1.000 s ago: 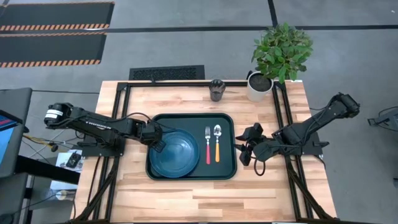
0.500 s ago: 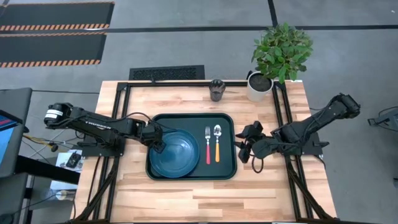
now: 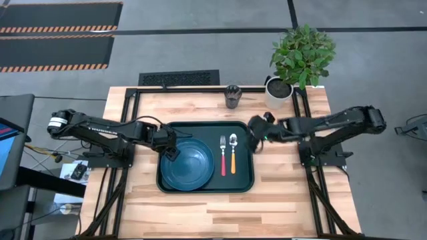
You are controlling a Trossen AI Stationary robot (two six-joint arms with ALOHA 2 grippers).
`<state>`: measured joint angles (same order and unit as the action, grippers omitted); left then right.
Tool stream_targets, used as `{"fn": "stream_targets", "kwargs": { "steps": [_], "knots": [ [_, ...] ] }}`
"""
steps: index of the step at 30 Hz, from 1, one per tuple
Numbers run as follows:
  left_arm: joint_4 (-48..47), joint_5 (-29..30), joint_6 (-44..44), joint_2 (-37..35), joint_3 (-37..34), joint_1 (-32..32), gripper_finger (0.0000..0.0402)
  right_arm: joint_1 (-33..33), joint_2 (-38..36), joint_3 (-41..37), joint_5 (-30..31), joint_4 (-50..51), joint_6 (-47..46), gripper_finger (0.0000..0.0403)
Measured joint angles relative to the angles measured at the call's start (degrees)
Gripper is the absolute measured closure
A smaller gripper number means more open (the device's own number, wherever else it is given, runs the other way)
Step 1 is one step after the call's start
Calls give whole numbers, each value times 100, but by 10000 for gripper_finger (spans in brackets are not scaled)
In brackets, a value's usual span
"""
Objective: Pick and place plate/cup/fork/spoon on tray
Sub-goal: Put the dark blue cup on the black serving tray
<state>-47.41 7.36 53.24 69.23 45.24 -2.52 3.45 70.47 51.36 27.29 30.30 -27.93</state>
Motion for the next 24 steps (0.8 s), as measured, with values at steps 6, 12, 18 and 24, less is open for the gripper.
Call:
{"fn": "stream_targets", "kwargs": {
  "steps": [6,12,18,24],
  "knots": [
    [-69,369,-13,0,381,0,139,-1529,396,1,-228,-472,311,202],
    [-51,1016,-202,0,613,99,139,-2902,899,1,-973,-1488,444,200],
    [447,805,-702,-2,730,593,139,-3562,1586,1,-1595,-2500,248,200],
    [536,815,-804,-2,730,752,139,-3780,2086,232,-1692,-2793,246,203]
  ]
}}
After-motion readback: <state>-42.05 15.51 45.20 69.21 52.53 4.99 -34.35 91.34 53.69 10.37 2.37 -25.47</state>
